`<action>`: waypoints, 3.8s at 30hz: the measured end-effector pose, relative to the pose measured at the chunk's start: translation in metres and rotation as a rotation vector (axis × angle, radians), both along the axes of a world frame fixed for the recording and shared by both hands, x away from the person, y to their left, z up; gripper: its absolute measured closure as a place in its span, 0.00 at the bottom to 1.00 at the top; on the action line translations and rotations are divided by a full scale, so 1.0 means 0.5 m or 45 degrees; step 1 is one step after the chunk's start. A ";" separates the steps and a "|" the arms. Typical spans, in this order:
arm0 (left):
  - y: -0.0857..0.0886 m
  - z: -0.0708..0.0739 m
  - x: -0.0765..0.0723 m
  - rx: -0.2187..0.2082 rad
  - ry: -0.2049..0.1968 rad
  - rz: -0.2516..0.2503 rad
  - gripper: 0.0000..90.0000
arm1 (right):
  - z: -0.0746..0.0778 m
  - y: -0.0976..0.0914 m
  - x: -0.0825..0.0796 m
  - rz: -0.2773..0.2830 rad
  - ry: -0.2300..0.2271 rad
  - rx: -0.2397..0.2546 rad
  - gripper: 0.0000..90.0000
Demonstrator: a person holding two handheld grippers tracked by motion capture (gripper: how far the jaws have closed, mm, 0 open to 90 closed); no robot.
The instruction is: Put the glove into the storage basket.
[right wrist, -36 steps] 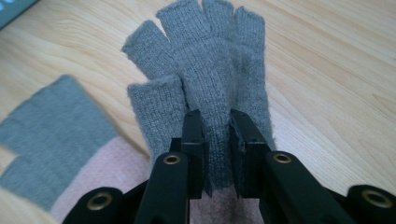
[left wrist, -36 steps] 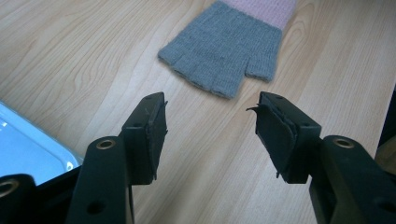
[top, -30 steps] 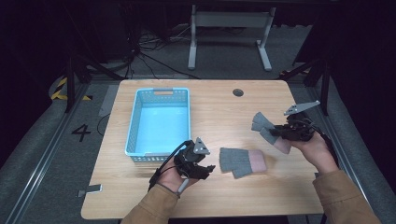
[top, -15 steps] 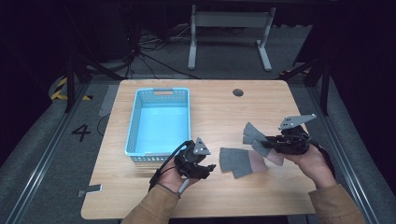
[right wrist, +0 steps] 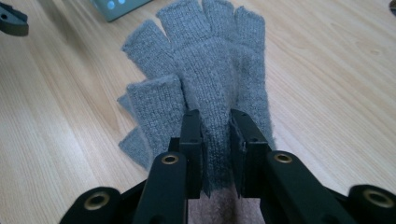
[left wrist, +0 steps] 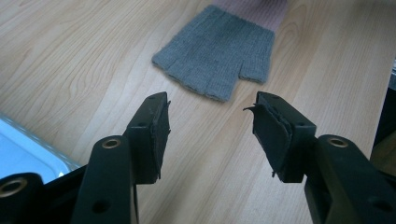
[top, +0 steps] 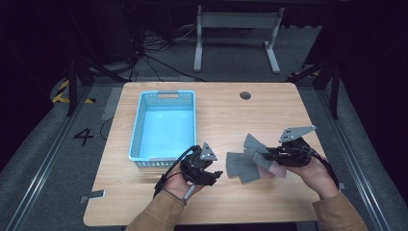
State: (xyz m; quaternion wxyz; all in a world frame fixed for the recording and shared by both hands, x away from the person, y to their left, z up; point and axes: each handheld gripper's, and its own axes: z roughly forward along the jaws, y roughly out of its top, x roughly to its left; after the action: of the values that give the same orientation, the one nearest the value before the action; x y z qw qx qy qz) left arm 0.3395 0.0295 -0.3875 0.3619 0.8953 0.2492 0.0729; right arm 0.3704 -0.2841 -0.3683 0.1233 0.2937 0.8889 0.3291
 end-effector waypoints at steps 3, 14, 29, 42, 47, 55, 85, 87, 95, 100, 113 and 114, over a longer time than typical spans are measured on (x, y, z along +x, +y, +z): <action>-0.002 -0.002 0.000 -0.005 0.007 -0.003 0.53 | -0.013 0.012 0.000 0.024 -0.002 -0.033 0.86; -0.011 -0.012 0.001 -0.029 0.057 -0.025 0.64 | -0.053 0.056 0.001 0.086 0.019 -0.151 0.85; -0.027 -0.031 -0.001 -0.021 0.120 -0.019 0.66 | -0.091 0.091 -0.003 0.166 0.046 -0.221 0.76; -0.048 -0.042 -0.006 0.017 0.087 -0.019 0.71 | -0.043 -0.004 -0.011 -0.012 -0.015 -0.116 0.69; -0.051 -0.050 -0.006 0.024 0.096 0.005 0.71 | -0.039 -0.036 -0.012 -0.065 -0.014 -0.109 0.69; -0.058 -0.077 -0.001 0.014 0.139 0.019 0.72 | -0.045 -0.072 -0.010 -0.106 -0.003 -0.134 0.69; -0.105 -0.121 0.024 0.093 0.191 -0.023 0.82 | -0.110 -0.075 -0.001 -0.043 0.116 -0.267 0.74; -0.107 -0.122 0.025 0.099 0.181 -0.016 0.81 | -0.111 -0.074 -0.002 -0.046 0.125 -0.269 0.74; -0.109 -0.123 0.028 0.115 0.185 0.003 0.81 | -0.114 -0.073 -0.002 -0.040 0.122 -0.263 0.75; -0.114 -0.124 0.030 0.113 0.190 0.012 0.82 | -0.114 -0.071 -0.003 -0.038 0.116 -0.267 0.75; -0.122 -0.120 0.029 0.122 0.158 0.014 0.97 | -0.105 -0.048 -0.012 0.013 0.076 -0.260 0.90; -0.122 -0.119 0.028 0.120 0.154 0.014 0.97 | -0.104 -0.047 -0.013 0.003 0.064 -0.269 0.93</action>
State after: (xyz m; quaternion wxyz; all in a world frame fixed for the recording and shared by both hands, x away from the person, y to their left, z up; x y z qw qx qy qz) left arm 0.3533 -0.0316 -0.4468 0.3031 0.9128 0.2717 0.0321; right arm 0.3639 -0.3075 -0.4201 0.1307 0.2862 0.9219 0.2261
